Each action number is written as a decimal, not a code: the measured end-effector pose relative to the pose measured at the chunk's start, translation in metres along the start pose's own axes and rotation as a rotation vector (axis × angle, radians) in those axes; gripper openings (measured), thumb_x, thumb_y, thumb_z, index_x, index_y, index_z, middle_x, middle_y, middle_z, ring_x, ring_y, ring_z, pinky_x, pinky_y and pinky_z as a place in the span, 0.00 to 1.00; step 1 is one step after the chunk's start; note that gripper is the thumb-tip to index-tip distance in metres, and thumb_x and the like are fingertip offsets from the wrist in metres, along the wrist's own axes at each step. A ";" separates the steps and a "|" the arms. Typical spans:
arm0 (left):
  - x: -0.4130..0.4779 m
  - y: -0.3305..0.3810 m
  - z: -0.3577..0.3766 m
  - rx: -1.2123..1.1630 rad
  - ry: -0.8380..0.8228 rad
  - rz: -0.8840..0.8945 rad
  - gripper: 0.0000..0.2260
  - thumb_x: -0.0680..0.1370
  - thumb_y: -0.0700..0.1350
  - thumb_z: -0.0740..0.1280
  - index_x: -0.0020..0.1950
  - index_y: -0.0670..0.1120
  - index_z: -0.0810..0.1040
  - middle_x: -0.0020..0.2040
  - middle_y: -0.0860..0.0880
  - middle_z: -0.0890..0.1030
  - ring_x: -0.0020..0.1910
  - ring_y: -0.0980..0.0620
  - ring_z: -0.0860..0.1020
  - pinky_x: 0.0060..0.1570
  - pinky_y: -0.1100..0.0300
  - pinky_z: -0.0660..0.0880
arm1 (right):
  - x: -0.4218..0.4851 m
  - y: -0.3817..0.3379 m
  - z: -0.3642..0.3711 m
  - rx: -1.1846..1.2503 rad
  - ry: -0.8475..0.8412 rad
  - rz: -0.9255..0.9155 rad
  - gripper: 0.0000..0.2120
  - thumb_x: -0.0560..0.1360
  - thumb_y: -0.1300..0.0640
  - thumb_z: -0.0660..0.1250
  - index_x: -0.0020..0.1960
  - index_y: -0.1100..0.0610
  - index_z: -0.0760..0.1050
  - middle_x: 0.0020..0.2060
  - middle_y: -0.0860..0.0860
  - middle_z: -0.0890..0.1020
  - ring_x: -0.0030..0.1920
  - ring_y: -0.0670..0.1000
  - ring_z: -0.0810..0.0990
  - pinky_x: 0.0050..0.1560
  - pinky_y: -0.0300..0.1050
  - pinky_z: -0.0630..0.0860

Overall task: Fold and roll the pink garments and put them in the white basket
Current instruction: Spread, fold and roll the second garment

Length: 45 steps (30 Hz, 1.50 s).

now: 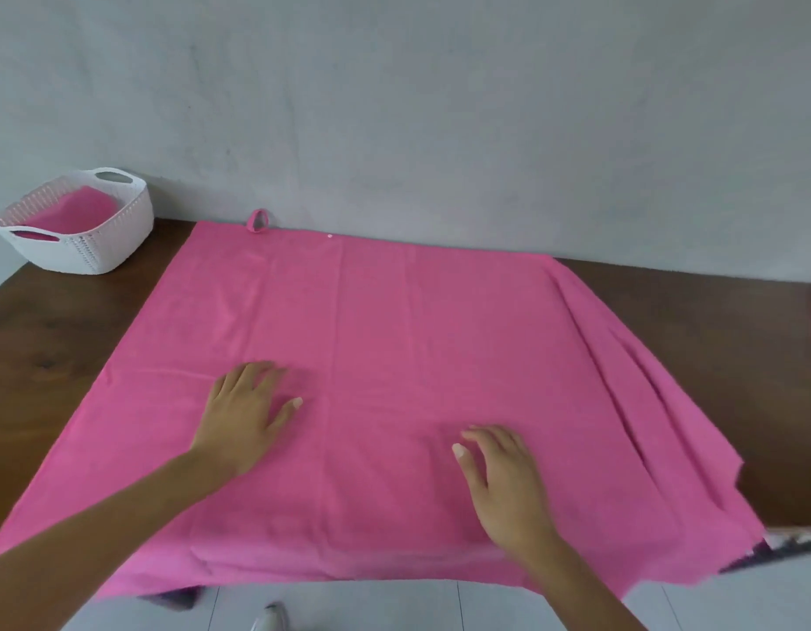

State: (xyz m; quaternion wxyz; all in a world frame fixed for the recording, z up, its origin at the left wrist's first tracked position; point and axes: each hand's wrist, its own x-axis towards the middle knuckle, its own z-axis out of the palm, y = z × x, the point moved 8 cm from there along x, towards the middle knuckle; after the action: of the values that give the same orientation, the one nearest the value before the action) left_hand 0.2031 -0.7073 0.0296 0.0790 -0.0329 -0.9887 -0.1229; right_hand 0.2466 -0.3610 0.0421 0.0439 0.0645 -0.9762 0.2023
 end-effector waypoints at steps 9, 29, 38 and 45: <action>0.000 0.168 0.036 -0.080 -0.039 0.222 0.28 0.78 0.64 0.54 0.63 0.46 0.80 0.61 0.46 0.80 0.61 0.40 0.77 0.61 0.42 0.73 | -0.088 0.117 -0.070 0.076 0.104 0.240 0.36 0.78 0.30 0.43 0.61 0.52 0.79 0.56 0.45 0.80 0.60 0.47 0.74 0.62 0.45 0.72; 0.019 0.458 0.122 -0.189 -0.278 0.612 0.33 0.78 0.65 0.49 0.76 0.47 0.70 0.76 0.45 0.67 0.75 0.43 0.66 0.74 0.46 0.62 | -0.150 0.286 -0.107 -0.008 0.230 0.550 0.49 0.71 0.23 0.30 0.78 0.48 0.65 0.78 0.48 0.64 0.76 0.52 0.63 0.68 0.49 0.72; 0.013 0.465 0.152 -0.116 -0.245 0.620 0.29 0.83 0.62 0.50 0.78 0.47 0.65 0.79 0.43 0.63 0.79 0.43 0.60 0.75 0.47 0.59 | -0.135 0.323 -0.094 -0.153 0.193 0.581 0.30 0.82 0.37 0.46 0.77 0.51 0.67 0.78 0.50 0.66 0.77 0.57 0.63 0.69 0.60 0.71; 0.013 0.466 0.153 -0.114 -0.262 0.619 0.29 0.83 0.62 0.52 0.79 0.47 0.65 0.80 0.43 0.62 0.79 0.43 0.59 0.75 0.47 0.60 | -0.120 0.348 -0.116 -0.204 0.256 0.617 0.31 0.83 0.36 0.47 0.75 0.53 0.70 0.75 0.51 0.70 0.76 0.56 0.64 0.72 0.57 0.68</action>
State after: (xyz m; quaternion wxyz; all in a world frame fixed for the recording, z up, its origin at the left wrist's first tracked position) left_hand 0.2067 -0.2178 -0.0040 -0.0170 -0.3514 -0.9252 -0.1426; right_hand 0.3225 0.0150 -0.0011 0.1088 -0.2643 -0.9515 0.1138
